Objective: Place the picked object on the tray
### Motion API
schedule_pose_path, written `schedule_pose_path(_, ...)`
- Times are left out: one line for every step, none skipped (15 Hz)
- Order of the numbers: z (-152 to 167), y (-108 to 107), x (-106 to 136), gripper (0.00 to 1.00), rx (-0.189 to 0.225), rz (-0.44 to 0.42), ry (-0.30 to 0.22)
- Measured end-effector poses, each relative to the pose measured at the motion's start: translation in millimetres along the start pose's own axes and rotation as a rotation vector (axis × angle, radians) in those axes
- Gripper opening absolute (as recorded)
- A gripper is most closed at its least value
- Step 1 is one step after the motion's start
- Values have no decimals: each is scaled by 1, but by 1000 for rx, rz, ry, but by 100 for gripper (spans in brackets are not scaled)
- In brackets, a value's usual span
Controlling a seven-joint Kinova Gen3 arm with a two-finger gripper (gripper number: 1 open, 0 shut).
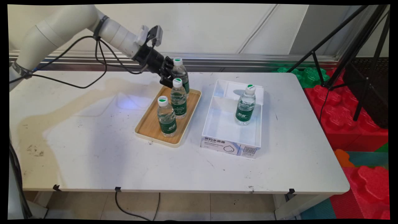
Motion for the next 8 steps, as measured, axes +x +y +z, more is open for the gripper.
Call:
schedule_pose_path(5, -1, -1, 0, 2, -3, 1)
schedule_pose_path(8, -1, -2, 0, 2, -4, 2)
schedule_pose_path(13, -2, -2, 0, 3, -5, 3)
schedule_pose_path(16, -2, -2, 0, 4, -7, 4)
schedule_pose_path(21, -4, -2, 0, 6, -7, 6)
schedule_pose_path(26, -5, -2, 0, 9, -9, 8)
schedule_pose_path(30, -6, -2, 0, 11, -9, 9)
schedule_pose_path(33, -8, -2, 0, 14, -10, 10)
